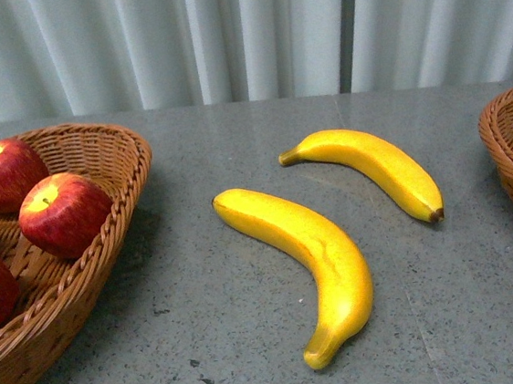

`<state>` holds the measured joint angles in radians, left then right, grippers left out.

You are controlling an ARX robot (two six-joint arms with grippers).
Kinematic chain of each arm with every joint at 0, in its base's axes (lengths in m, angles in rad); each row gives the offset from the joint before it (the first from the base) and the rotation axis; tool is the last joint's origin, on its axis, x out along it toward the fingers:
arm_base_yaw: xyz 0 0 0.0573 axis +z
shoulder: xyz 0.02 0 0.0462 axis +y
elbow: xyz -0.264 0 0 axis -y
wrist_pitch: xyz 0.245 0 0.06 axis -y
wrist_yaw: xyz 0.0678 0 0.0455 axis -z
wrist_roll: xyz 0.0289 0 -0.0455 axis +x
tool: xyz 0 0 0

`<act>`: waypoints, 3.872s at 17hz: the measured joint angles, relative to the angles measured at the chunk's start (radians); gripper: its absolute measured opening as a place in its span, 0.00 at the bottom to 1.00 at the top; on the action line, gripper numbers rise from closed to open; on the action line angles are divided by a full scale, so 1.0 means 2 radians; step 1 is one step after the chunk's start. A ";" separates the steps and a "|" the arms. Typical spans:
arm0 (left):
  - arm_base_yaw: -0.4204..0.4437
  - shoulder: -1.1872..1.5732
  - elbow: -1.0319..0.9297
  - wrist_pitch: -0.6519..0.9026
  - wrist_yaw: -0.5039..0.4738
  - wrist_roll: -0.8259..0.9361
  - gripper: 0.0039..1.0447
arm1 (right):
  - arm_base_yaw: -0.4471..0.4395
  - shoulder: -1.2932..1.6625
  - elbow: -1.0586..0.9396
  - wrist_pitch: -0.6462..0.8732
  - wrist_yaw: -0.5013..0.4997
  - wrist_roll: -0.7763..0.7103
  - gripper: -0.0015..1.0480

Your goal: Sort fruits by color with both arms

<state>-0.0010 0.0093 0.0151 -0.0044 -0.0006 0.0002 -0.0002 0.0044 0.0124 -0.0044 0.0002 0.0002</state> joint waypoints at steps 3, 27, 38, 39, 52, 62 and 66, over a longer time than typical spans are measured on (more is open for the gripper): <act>0.000 0.000 0.000 0.000 0.000 0.000 0.88 | 0.000 0.000 0.000 0.000 0.000 0.000 0.94; 0.000 0.000 0.000 0.000 0.000 0.000 0.94 | 0.283 0.877 0.500 0.031 -0.021 -0.038 0.94; 0.000 0.000 0.000 0.000 0.000 0.000 0.94 | 0.272 0.927 0.516 -0.006 -0.014 -0.059 0.83; 0.000 0.000 0.000 0.000 0.000 0.000 0.94 | 0.272 0.927 0.516 -0.007 -0.021 -0.056 0.72; 0.000 0.000 0.000 0.000 0.000 0.000 0.94 | -0.026 0.821 0.547 0.032 -0.266 0.040 0.37; 0.000 0.000 0.000 0.000 0.000 0.000 0.94 | -0.133 0.753 0.533 -0.094 -0.335 -0.170 0.95; 0.000 0.000 0.000 0.000 0.000 0.000 0.94 | -0.091 0.749 0.533 -0.051 -0.329 -0.146 0.93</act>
<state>-0.0010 0.0093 0.0151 -0.0040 -0.0006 0.0006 -0.1822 1.5024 1.0779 -0.1055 -0.6579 -0.2909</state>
